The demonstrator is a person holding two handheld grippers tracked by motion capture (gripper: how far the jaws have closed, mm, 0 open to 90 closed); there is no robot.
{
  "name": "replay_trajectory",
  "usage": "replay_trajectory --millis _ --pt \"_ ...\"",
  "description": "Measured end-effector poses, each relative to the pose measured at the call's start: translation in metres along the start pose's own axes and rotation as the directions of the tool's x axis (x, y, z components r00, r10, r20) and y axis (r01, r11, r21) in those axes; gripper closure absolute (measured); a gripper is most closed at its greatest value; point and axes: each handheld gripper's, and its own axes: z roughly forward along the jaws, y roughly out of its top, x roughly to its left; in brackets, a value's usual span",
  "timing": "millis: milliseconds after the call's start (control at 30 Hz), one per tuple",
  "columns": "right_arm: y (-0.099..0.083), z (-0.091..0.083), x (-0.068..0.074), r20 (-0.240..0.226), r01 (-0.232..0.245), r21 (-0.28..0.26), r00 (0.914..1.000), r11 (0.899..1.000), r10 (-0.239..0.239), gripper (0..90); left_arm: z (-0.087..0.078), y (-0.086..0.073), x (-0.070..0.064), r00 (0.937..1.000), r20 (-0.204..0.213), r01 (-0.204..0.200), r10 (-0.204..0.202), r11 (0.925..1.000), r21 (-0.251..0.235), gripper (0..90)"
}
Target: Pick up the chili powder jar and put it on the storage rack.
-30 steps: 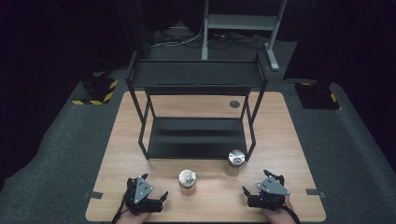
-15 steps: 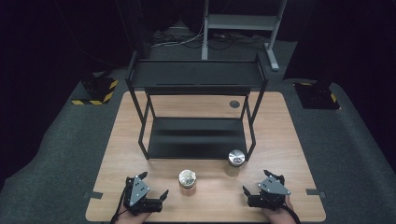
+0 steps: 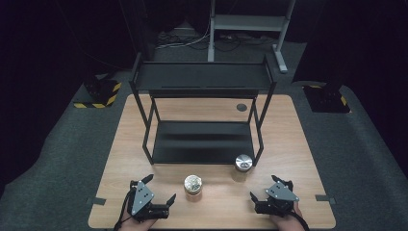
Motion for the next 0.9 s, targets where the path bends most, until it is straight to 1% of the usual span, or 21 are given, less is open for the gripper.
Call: replay_trajectory --millis 300,533,900 --pt "-0.001 -0.001 0.0 0.002 -0.002 -0.005 1.0 1.0 0.002 0.0 0.002 0.012 -0.001 0.9994 0.026 -0.023 0.023 0.9997 -0.013 0.4" --pt "-0.001 0.0 0.0 0.003 0.002 -0.005 1.0 1.0 -0.002 0.0 0.006 0.017 -0.004 0.9988 0.045 -0.019 0.021 0.9992 -0.035 0.4" --pt "-0.001 -0.001 0.0 0.002 -0.002 -0.005 1.0 1.0 0.002 0.0 0.017 0.024 -0.011 0.9966 0.074 -0.033 0.037 0.998 -0.054 0.4"
